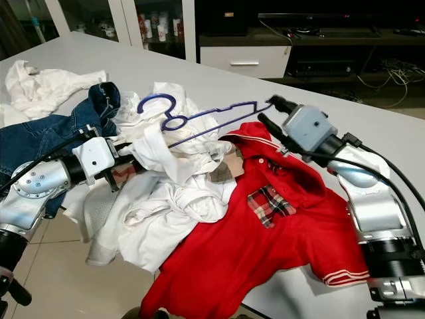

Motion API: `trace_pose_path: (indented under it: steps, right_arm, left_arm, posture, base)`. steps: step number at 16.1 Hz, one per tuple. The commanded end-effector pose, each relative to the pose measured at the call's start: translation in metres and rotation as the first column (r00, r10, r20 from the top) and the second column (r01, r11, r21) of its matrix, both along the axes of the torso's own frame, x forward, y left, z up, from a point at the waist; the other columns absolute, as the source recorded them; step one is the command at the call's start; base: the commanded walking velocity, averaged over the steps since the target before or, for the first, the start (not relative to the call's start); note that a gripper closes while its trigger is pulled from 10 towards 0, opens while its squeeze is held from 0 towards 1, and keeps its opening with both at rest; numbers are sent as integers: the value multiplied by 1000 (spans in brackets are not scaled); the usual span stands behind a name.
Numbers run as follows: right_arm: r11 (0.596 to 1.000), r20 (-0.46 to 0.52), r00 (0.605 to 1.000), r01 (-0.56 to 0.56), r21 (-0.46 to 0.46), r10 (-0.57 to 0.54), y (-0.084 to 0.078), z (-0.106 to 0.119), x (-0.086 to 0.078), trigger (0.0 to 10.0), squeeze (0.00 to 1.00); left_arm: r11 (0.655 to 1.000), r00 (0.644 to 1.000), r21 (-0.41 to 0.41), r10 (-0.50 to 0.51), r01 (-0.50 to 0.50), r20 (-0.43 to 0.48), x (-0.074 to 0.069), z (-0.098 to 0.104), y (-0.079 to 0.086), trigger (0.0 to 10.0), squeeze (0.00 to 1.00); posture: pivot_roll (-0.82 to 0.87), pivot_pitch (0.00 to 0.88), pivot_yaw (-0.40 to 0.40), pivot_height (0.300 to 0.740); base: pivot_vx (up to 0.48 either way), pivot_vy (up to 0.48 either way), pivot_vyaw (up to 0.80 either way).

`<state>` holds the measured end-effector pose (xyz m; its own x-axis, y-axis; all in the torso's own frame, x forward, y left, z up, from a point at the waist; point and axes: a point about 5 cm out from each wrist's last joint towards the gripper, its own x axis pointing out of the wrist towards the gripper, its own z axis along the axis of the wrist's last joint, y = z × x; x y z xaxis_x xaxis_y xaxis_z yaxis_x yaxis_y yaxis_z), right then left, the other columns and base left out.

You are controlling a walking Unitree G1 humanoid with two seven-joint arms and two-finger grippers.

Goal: Hang hanger

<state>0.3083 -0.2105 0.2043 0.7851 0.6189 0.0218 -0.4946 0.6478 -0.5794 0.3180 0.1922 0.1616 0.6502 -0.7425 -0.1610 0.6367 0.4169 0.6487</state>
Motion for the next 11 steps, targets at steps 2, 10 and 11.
trace_pose_path:
  steps: [2,10,11]
  right_arm:
    - [992,-164,981,-84,97,99,18,-23,-7,10000,380]
    - [944,-332,924,-80,321,191,60,-41,-4,10000,1000]
    - [948,-360,918,-51,315,169,69,-45,2,10000,976]
  left_arm:
    - [1000,999,-2,18,-18,29,1,7,6,0,0]
    - [999,998,-17,30,-30,50,3,10,7,0,0]
    - [1000,998,-18,25,-24,52,4,10,5,0,0]
  posture:
    - [73,0,17,740]
    - [76,0,21,740]
    - [74,0,24,740]
  base:
    - [0,0,0]
    - [0,0,0]
    - [0,0,0]
